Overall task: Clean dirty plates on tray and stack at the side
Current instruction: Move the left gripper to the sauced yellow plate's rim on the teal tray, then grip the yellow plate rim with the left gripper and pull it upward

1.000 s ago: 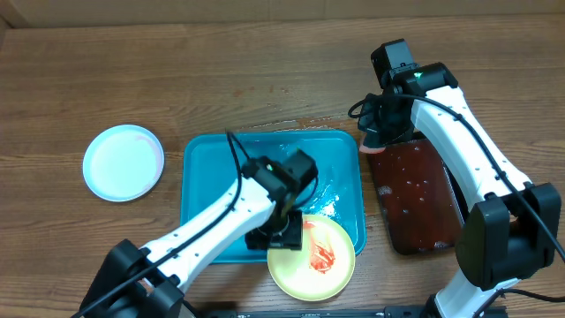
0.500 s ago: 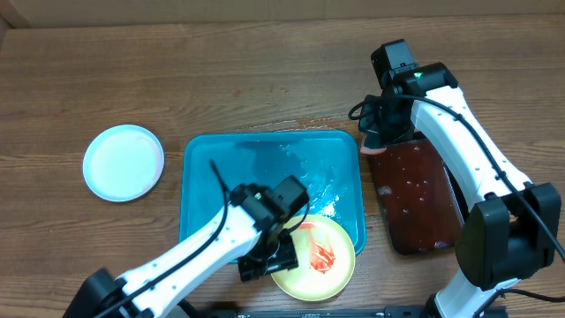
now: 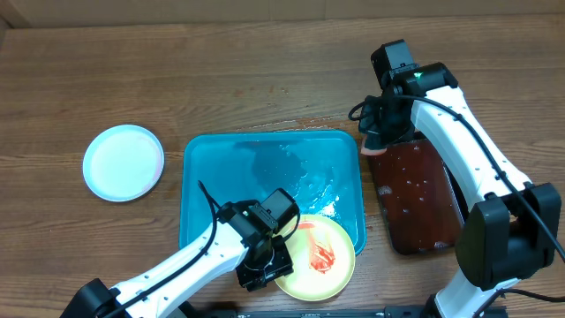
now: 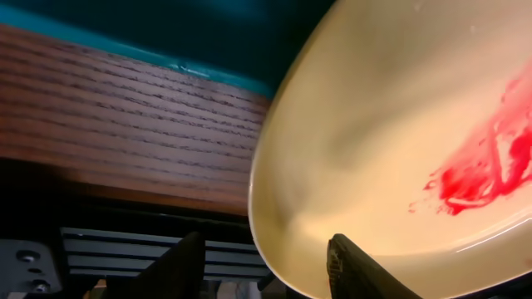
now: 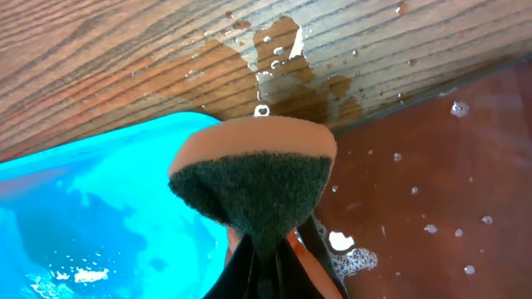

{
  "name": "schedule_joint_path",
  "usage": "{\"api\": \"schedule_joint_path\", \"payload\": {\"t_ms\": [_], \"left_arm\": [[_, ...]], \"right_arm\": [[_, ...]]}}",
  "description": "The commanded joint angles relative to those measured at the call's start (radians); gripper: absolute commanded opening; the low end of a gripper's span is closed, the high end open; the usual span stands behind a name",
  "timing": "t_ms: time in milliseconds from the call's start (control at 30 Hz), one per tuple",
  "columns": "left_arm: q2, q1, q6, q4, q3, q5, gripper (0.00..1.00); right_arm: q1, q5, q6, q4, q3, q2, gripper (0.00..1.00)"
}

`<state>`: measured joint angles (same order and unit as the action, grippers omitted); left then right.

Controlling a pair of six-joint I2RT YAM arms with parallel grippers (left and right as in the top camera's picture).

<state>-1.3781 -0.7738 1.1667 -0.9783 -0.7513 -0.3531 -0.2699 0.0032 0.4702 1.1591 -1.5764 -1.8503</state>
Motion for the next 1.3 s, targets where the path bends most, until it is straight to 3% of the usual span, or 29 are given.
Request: {"api": "schedule_joint_path", "payload": {"t_ms": [0, 400, 600, 900, 967, 1267], "left_arm": [[0.017, 0.03, 0.037, 0.013, 0.016, -0.013, 0.49], [-0.001, 0.088, 0.026, 0.052, 0.031, -0.035, 0.44], [-0.043, 0.088, 0.017, 0.065, 0.031, -0.06, 0.36], [-0.164, 0.123, -0.06, 0.105, 0.031, -0.15, 0.44], [-0.177, 0.13, -0.082, 0.116, 0.031, -0.164, 0.05], [-0.177, 0.132, -0.131, 0.126, 0.02, -0.166, 0.04]], "right_arm": [[0.004, -0.006, -0.008, 0.002, -0.028, 0.023, 0.04], [0.004, -0.006, -0.008, 0.002, -0.029, 0.023, 0.04], [0.004, -0.006, -0.008, 0.004, -0.028, 0.023, 0.04], [0.004, -0.006, -0.027, 0.011, -0.029, 0.023, 0.04], [0.004, -0.006, -0.027, 0.016, -0.028, 0.023, 0.04], [0.004, -0.006, -0.027, 0.017, -0.029, 0.023, 0.04]]}}
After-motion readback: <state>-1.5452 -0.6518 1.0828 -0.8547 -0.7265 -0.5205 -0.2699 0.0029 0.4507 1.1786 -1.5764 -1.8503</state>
